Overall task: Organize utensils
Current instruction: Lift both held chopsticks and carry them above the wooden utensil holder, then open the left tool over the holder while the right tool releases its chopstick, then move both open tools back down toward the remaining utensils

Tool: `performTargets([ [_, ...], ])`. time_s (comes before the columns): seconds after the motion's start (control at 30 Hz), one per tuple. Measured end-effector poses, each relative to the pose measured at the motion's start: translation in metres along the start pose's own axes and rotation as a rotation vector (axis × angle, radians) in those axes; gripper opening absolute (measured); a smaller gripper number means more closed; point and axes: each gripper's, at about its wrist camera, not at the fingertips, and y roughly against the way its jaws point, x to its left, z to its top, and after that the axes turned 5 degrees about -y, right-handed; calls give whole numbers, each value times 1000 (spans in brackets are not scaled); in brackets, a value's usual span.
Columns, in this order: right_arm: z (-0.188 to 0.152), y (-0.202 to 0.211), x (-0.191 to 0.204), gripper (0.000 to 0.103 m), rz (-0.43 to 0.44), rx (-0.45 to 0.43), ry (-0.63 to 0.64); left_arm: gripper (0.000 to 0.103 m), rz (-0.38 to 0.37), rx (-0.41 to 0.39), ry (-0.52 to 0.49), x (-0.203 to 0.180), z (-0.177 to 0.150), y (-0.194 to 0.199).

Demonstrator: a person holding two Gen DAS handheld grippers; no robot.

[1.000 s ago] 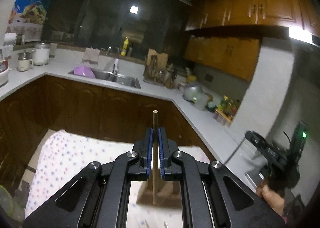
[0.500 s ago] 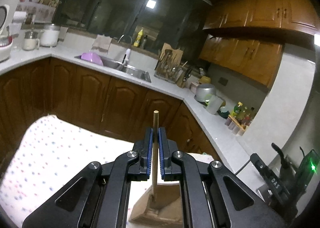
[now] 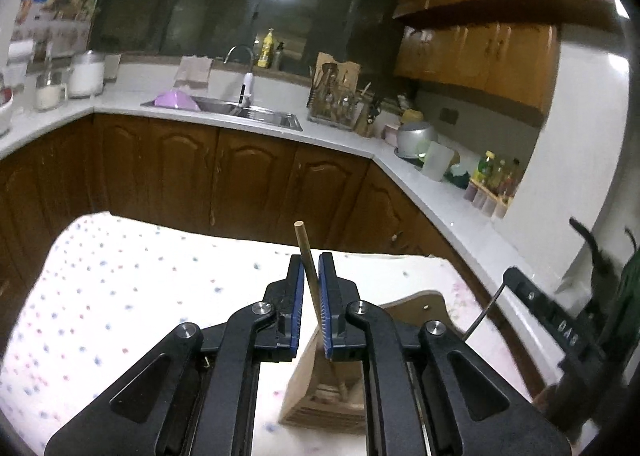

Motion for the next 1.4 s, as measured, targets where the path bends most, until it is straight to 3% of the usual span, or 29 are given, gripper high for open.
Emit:
performTargets([
  [0.33, 6, -5, -5, 6, 4, 50, -19, 12, -2, 43, -9, 3, 8, -1],
  [0.47, 5, -8, -10, 10, 16, 84, -51, 40, -3, 41, 16, 7, 6, 2],
  [0.53, 4, -7, -13, 15, 25, 99, -65, 41, -4, 40, 16, 8, 4, 5],
  [0.6, 2, -4, -16, 46, 35, 101, -80, 51, -5, 43, 21, 8, 2, 9],
  [0.63, 1, -2, -17, 52, 38, 99, -89, 55, -1, 43, 24, 9, 1, 11],
  [0.7, -1, 3, -18, 54, 55, 104, -99, 66, 8, 35, 32, 11, -3, 18],
  [0.8, -4, 9, -19, 58, 72, 121, -105, 71, 12, 43, 43, 15, -13, 30],
  [0.97, -11, 34, -23, 62, 87, 132, -119, 73, 19, 77, 61, 24, -37, 53],
  [1.07, -21, 52, -27, 75, 79, 144, -133, 76, 37, 107, 68, 30, -51, 64],
  [1.4, -72, 112, -27, 75, 64, 236, -50, 79, 59, 190, 143, 54, -116, 120],
])
